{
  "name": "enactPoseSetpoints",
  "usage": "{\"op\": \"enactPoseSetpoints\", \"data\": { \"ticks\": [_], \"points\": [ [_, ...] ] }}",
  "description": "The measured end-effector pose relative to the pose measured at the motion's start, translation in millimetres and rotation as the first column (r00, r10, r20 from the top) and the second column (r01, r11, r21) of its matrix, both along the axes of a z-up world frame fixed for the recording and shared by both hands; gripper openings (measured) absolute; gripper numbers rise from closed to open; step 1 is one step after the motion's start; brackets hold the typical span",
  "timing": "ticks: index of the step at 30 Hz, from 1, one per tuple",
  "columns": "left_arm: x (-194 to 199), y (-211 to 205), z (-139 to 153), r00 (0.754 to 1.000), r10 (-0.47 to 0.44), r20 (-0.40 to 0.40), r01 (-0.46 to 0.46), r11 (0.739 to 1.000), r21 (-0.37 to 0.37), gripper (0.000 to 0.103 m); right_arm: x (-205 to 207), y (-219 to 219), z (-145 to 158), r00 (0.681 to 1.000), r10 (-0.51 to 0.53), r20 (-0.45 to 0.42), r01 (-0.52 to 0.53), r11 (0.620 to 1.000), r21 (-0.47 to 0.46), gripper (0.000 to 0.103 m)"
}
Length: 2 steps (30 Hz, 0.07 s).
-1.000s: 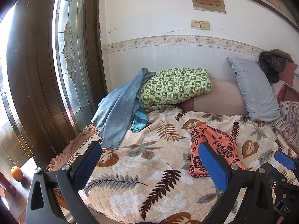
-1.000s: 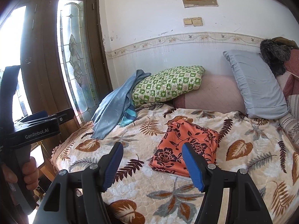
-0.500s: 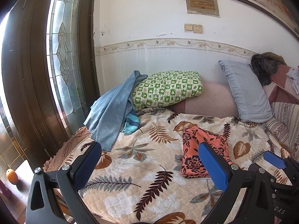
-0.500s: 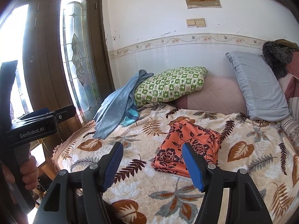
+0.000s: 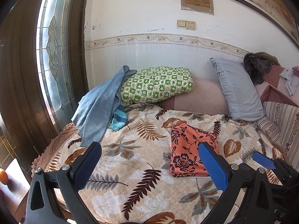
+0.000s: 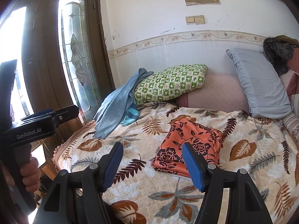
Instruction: Fold small clothes
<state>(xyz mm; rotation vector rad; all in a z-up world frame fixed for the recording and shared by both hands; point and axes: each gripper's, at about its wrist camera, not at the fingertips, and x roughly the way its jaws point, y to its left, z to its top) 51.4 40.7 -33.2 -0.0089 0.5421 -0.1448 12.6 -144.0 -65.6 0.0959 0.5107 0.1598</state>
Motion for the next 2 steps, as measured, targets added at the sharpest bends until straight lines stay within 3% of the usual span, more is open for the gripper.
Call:
{"op": "enactPoseSetpoints", "data": {
  "ticks": [2],
  "points": [
    [6.7, -2.3, -5.0, 1.000, 0.001, -0.017, -0.001, 1.000, -0.006, 0.103, 4.6, -9.1, -4.7, 1.000, -0.018, -0.011, 0.018, 1.000, 0.014, 0.069]
  ]
}}
